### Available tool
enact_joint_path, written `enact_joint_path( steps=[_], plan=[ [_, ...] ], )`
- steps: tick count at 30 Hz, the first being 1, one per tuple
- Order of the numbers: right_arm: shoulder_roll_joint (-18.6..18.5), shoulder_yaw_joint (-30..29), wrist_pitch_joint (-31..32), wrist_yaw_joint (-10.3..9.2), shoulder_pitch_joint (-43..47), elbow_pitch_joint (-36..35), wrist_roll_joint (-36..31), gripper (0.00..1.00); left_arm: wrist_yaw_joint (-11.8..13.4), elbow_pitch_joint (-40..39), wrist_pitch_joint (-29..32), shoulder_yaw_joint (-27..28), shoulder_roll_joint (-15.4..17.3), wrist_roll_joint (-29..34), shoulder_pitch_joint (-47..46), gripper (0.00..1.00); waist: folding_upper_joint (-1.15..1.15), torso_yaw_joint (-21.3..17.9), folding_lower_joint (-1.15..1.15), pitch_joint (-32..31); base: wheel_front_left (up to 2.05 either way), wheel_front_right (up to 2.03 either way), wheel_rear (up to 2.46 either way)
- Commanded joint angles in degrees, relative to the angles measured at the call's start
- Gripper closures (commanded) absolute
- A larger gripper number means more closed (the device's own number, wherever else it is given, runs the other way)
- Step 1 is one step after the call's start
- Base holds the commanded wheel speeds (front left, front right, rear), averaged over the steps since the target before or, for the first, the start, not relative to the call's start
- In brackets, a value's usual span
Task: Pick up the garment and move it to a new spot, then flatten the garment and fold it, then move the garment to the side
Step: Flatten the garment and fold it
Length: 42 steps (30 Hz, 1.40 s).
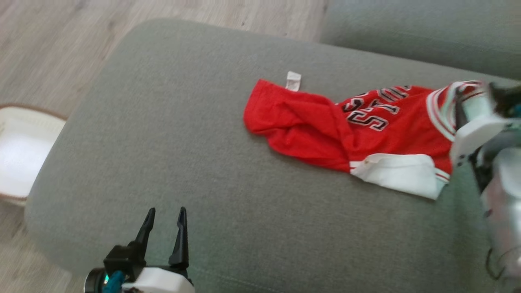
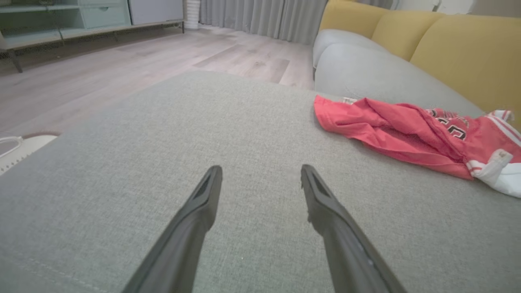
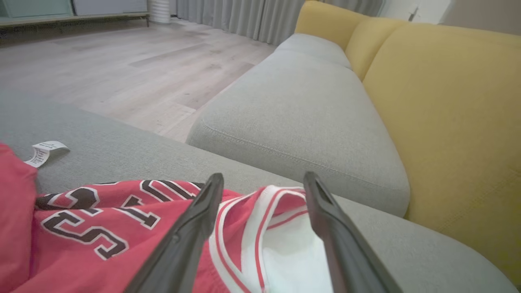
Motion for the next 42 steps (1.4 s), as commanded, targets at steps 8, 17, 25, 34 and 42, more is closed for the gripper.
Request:
enact_joint_path(
  steps=[8, 17, 25, 34, 42],
  plan=[
    [5.86, 4.35, -3.22, -0.04, 7.66, -4.92, 4.94, 0.0, 0.77, -2.93, 0.53, 2.57, 3.29, 0.42, 0.75, 0.0, 0.0, -6.07, 0.0, -5.14, 0.0, 0.0, 0.0],
    [9.66, 9.22, -3.52, -0.04, 17.4, -17.79, 11.33, 0.0, 0.06, -5.85, 3.68, 3.21, 6.75, 0.94, -2.96, 0.0, 0.0, -10.62, 0.0, -4.85, 0.0, 0.0, 0.0],
    [10.28, 14.58, 0.47, -0.04, 21.34, -33.85, 14.24, 0.0, -5.25, -5.51, 12.97, 6.0, 14.5, 1.97, -20.89, 0.0, 0.0, -15.04, 0.0, 1.9, 0.0, 0.0, 0.0],
    [10.42, 18.54, 5.92, -0.04, 21.8, -49.3, 16.3, 0.0, -11.48, 5.35, 23.19, 8.6, 17.1, -2.81, -36.56, 0.0, 0.0, -22.25, 0.0, 11.85, 0.0, 0.0, 0.0],
    [10.15, 19.75, 7.49, -0.04, 20.6, -56.45, 16.57, 0.0, -15.01, 13.56, 28.05, 9.27, 18.58, -5.58, -42.05, 0.0, 0.0, -27.03, 0.0, 18.69, 0.0, 0.0, 0.0]
  ],
)
